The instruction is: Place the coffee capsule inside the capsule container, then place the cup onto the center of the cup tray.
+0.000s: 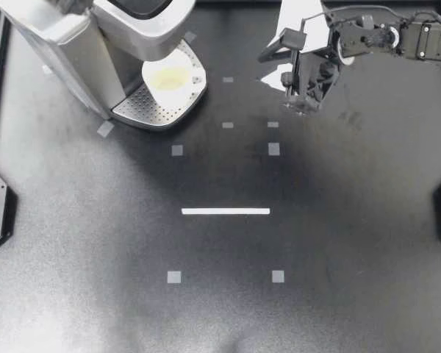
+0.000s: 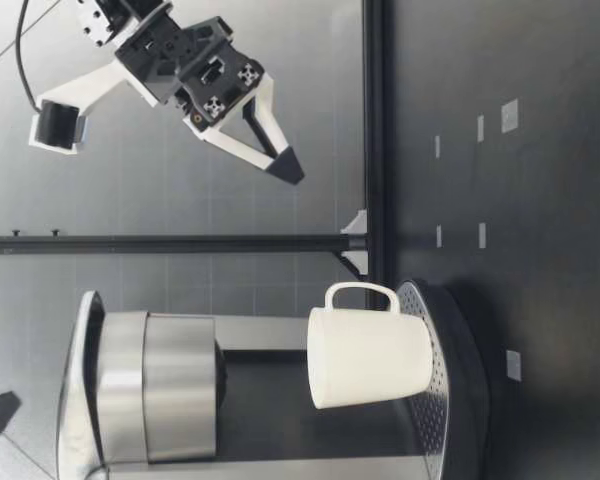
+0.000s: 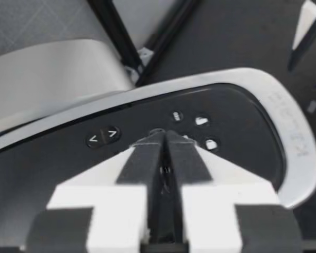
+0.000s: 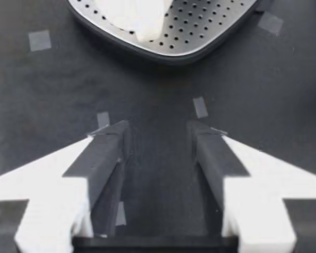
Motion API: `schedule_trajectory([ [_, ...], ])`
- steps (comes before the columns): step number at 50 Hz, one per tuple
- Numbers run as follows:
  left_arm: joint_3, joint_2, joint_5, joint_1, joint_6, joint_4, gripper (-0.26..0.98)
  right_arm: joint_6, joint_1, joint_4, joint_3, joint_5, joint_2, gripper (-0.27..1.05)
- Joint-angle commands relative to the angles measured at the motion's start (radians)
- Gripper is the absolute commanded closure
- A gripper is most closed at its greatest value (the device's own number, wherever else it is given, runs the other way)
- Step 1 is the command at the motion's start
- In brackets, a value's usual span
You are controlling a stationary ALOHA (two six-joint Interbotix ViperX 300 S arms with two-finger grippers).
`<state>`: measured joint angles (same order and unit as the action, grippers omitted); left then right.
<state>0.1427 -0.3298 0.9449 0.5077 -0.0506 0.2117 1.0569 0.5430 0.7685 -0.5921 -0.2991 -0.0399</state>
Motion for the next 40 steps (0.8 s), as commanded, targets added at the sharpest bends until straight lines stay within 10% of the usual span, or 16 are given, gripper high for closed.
schedule_trajectory([
  [1,0.0,-0.002,-0.025,0.012,0.0,-0.002,0.63,0.002,0.006,0.003,0.009,0.008,-0.029,0.3],
  [40,0.023,0.044,-0.048,0.044,0.003,0.005,0.63,0.003,0.006,0.0,0.005,0.009,-0.023,0.3],
])
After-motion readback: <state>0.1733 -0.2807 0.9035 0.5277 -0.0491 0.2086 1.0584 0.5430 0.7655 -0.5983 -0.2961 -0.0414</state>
